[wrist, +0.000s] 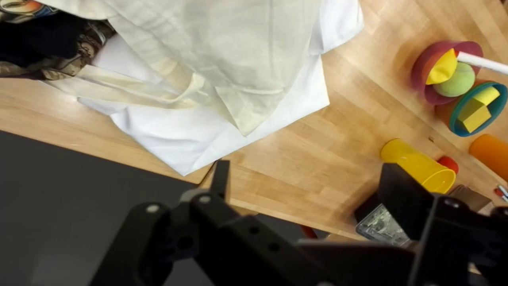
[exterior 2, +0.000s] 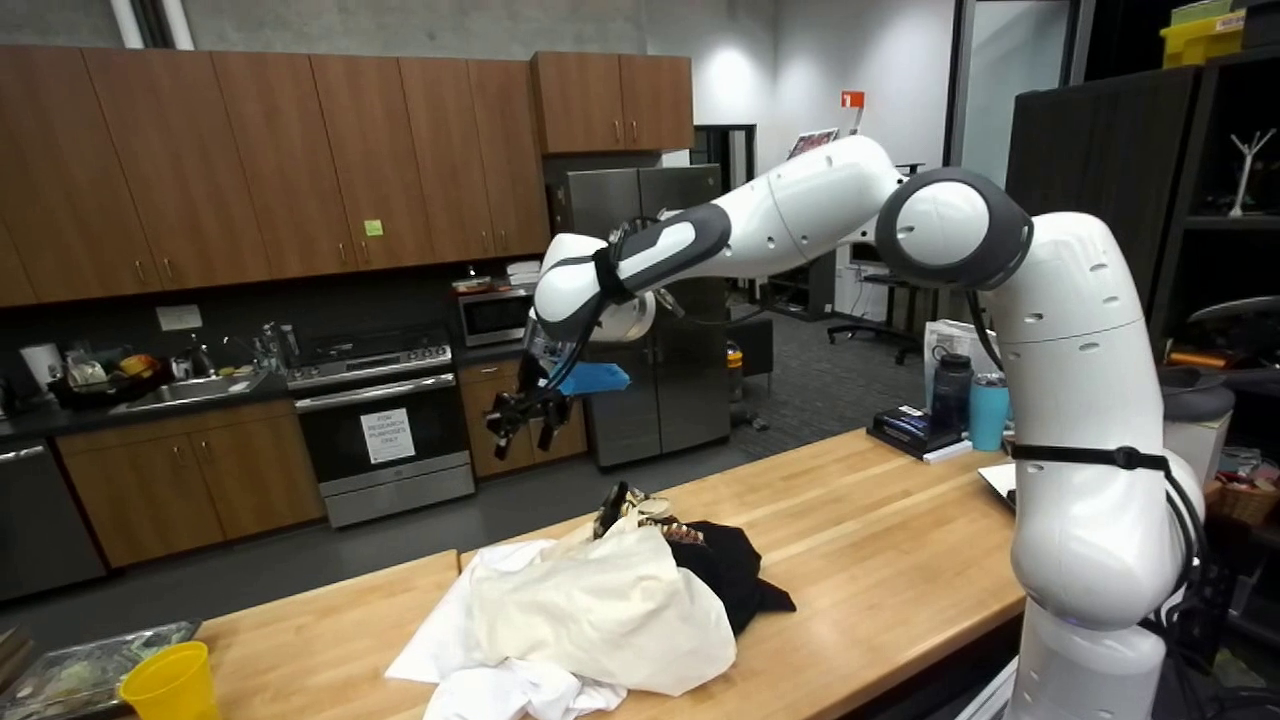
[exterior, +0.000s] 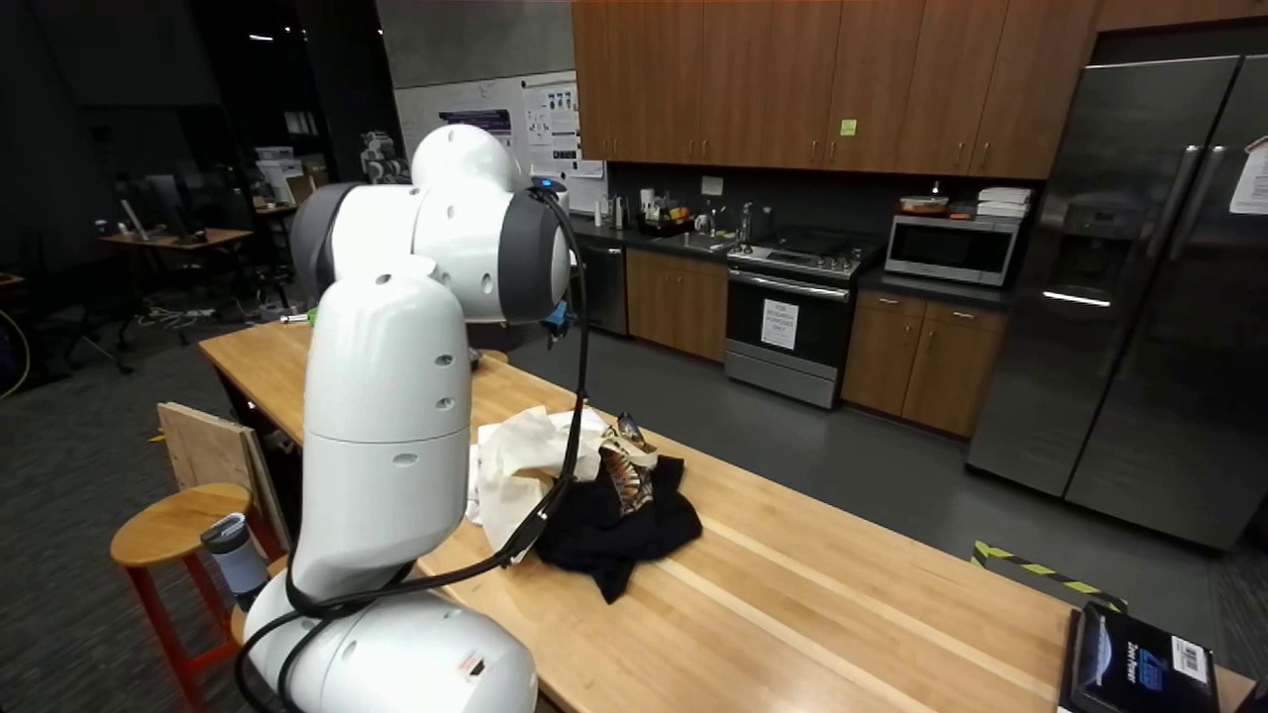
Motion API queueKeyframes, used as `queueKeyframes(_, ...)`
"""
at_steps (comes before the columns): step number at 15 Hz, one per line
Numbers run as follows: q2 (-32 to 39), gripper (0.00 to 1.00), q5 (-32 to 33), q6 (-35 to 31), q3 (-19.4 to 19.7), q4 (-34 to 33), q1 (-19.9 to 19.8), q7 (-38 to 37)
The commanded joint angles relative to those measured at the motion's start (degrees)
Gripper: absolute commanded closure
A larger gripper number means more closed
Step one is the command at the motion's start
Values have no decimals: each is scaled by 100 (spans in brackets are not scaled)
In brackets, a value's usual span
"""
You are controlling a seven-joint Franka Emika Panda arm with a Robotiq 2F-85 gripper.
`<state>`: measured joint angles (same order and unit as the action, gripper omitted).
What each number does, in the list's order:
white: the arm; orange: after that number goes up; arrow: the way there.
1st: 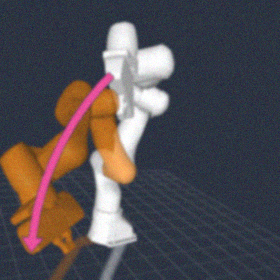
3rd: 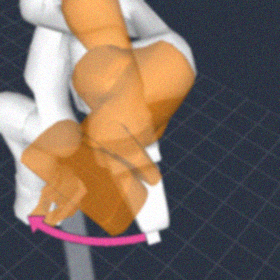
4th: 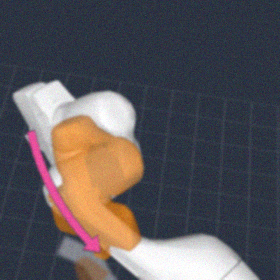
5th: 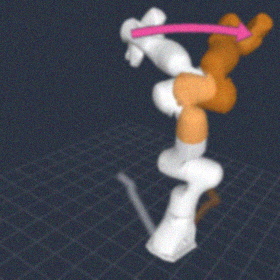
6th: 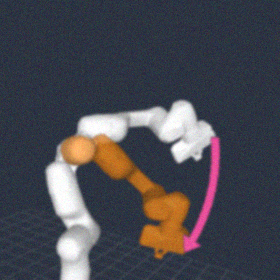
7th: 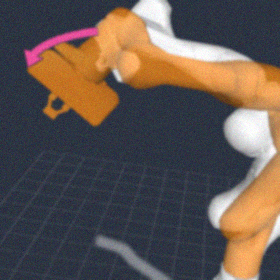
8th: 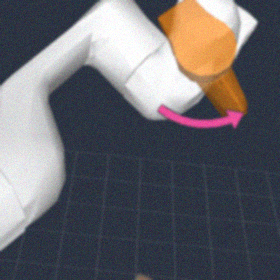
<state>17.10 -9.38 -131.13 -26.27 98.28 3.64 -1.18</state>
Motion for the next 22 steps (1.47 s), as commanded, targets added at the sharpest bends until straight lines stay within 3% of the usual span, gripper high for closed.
queueKeyframes(1,-10,2,-162,16,469,-40,444,86)
queueKeyframes(4,73,0,-152,-27,477,-54,587,48)
queueKeyframes(10,-141,0,1360,663,1448,176,762,27)
queueKeyframes(14,-171,0,2144,1280,1880,52,579,535)
queueKeyframes(16,-313,0,2033,1312,1904,198,365,1249)
queueKeyframes(19,-640,0,1214,1201,1780,687,-39,2555)
queueKeyframes(22,-1038,0,822,957,1868,1652,-261,3602)
